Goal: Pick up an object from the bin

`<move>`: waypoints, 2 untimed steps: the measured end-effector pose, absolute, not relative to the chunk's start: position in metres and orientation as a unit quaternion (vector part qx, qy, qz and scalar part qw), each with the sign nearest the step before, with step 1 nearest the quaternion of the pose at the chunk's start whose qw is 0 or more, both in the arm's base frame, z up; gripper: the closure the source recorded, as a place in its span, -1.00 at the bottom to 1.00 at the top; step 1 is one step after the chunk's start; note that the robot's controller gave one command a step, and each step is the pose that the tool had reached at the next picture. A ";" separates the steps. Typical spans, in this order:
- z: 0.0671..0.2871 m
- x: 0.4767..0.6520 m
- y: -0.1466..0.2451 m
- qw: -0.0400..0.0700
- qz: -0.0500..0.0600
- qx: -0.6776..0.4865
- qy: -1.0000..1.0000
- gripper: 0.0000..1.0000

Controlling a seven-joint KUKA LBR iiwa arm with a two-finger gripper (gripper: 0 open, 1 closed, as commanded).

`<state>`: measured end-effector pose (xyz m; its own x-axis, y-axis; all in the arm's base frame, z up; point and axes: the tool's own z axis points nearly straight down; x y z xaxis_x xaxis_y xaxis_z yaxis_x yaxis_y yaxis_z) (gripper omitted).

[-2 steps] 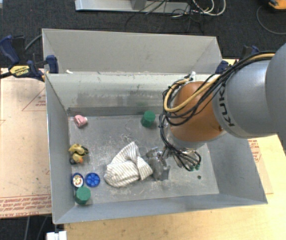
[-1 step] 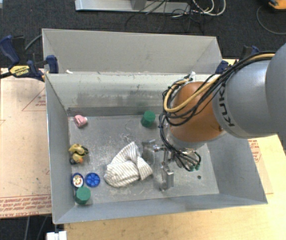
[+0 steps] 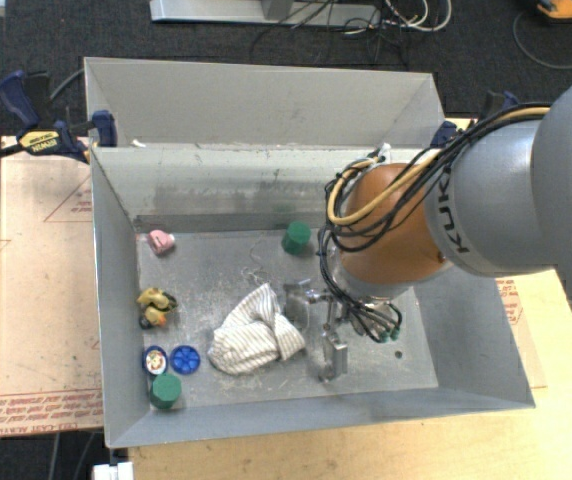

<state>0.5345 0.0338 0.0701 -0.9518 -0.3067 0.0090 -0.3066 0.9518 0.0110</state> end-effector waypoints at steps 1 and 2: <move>0.070 0.526 0.123 0.003 -0.007 0.206 -0.979 -1.00; 0.070 0.523 0.096 0.004 -0.006 0.245 -0.969 1.00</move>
Offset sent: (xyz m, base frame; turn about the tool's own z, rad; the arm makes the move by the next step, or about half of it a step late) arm -0.0125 0.0619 -0.0001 -0.1860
